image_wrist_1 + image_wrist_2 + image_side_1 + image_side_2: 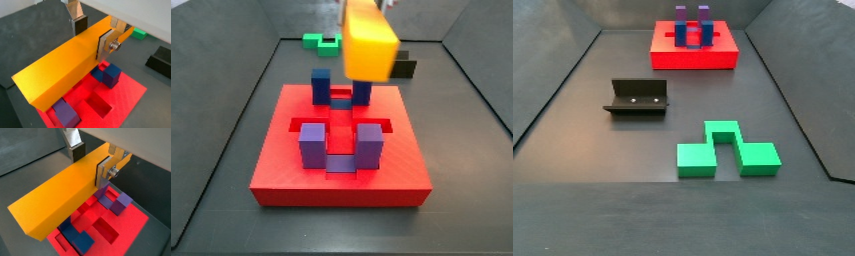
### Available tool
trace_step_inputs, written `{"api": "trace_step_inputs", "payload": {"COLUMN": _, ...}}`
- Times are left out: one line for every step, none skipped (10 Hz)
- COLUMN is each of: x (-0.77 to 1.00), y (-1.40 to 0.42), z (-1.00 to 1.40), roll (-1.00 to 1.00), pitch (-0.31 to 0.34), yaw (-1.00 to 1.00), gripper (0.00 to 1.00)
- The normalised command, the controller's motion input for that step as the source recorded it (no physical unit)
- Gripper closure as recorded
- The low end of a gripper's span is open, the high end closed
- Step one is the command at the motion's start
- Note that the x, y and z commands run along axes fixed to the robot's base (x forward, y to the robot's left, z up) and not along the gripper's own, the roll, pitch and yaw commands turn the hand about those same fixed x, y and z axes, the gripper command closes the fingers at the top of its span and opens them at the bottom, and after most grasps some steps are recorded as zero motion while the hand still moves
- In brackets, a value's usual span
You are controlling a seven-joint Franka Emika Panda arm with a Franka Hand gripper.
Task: Pick up the yellow object. Move up. Move to above the board. Insert the yellow object.
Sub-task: Insert the yellow object.
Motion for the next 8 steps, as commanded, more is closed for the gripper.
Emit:
{"api": "trace_step_inputs", "payload": {"x": 0.02, "y": -0.17, "z": -0.27, "roll": 0.09, "pitch": -0.117, "yaw": 0.21, "gripper": 1.00}}
{"api": "trace_step_inputs", "payload": {"x": 0.00, "y": -0.19, "z": -0.31, "roll": 0.13, "pitch": -0.071, "yaw": 0.19, "gripper": 1.00}}
{"api": "trace_step_inputs", "payload": {"x": 0.00, "y": -0.17, "z": -0.28, "roll": 0.10, "pitch": -0.071, "yaw": 0.17, "gripper": 1.00}}
{"api": "trace_step_inputs", "payload": {"x": 0.03, "y": -0.15, "z": -0.32, "roll": 0.08, "pitch": -0.079, "yaw": 0.15, "gripper": 1.00}}
{"api": "trace_step_inputs", "payload": {"x": 0.16, "y": -0.08, "z": -0.42, "roll": 0.05, "pitch": 0.000, "yaw": 0.03, "gripper": 1.00}}
{"api": "trace_step_inputs", "payload": {"x": 0.15, "y": -0.01, "z": -0.43, "roll": 0.02, "pitch": -0.007, "yaw": 0.03, "gripper": 1.00}}
{"api": "trace_step_inputs", "payload": {"x": 0.07, "y": -0.01, "z": -0.35, "roll": 0.05, "pitch": -0.011, "yaw": 0.04, "gripper": 1.00}}
{"api": "trace_step_inputs", "payload": {"x": 0.01, "y": 0.00, "z": -0.33, "roll": 0.07, "pitch": -0.014, "yaw": 0.05, "gripper": 1.00}}
